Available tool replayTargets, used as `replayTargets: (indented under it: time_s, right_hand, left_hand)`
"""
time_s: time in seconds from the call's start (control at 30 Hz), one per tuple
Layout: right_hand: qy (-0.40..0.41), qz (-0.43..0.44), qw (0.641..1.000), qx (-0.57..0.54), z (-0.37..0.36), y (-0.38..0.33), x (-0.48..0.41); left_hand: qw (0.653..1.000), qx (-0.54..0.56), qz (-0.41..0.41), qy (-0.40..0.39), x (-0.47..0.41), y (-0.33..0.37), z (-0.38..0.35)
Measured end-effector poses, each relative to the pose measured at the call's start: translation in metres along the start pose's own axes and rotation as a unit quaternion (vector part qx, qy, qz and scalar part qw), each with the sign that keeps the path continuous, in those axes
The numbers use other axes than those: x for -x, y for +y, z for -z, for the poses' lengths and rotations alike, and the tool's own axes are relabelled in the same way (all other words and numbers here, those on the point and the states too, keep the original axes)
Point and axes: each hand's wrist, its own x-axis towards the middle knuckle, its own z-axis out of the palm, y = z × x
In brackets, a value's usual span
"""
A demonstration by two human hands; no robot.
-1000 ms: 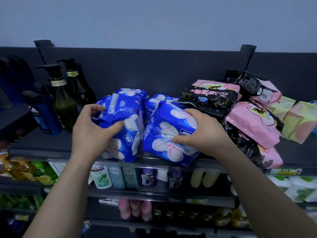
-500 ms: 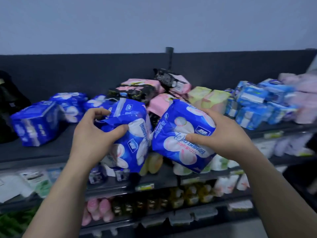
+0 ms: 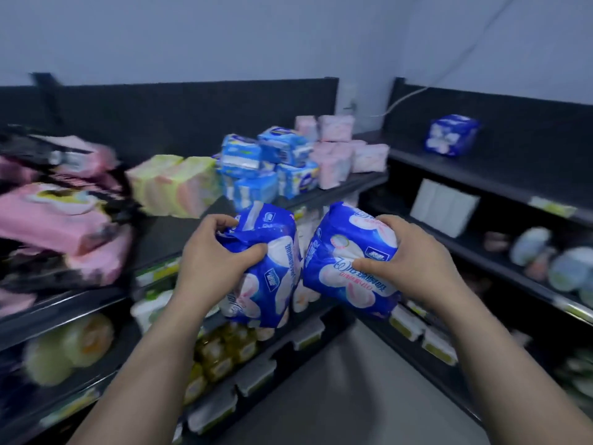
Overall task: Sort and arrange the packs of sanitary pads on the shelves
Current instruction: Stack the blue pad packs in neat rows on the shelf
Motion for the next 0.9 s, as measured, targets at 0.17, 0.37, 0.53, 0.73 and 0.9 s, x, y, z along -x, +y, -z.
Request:
replayTargets:
  time_s: [0.17,0.37,0.53,0.73,0.9]
  right_hand:
    - [0.041,-0.084,0.995,0.018,0.029,0.08,-0.003]
    - [0.087,-0.157,0.983,0.05,0.057,0.152,-0.031]
    - [0.117,-0.198,0.97,0.074,0.077,0.195,-0.085]
    - [0.158,-0.237,0.956,0.076,0.099,0.236,-0.173]
    - [0.188,-0.266,0.942,0.083,0.103,0.272,-0.233]
  left_hand:
    - [0.995,0.015,-0.024,-0.096,-0.023,0.037,-0.094]
    - [0.981,0.042,-0.074,-0.177,-0.065,0.077,-0.198]
    - [0.97,0.054,-0.111,-0.207,-0.122,0.106,-0.275]
    - [0.958,0.056,-0.149,-0.239,-0.213,0.148,-0.359]
    - [0.949,0.032,-0.194,-0.248,-0.277,0.175,-0.432]
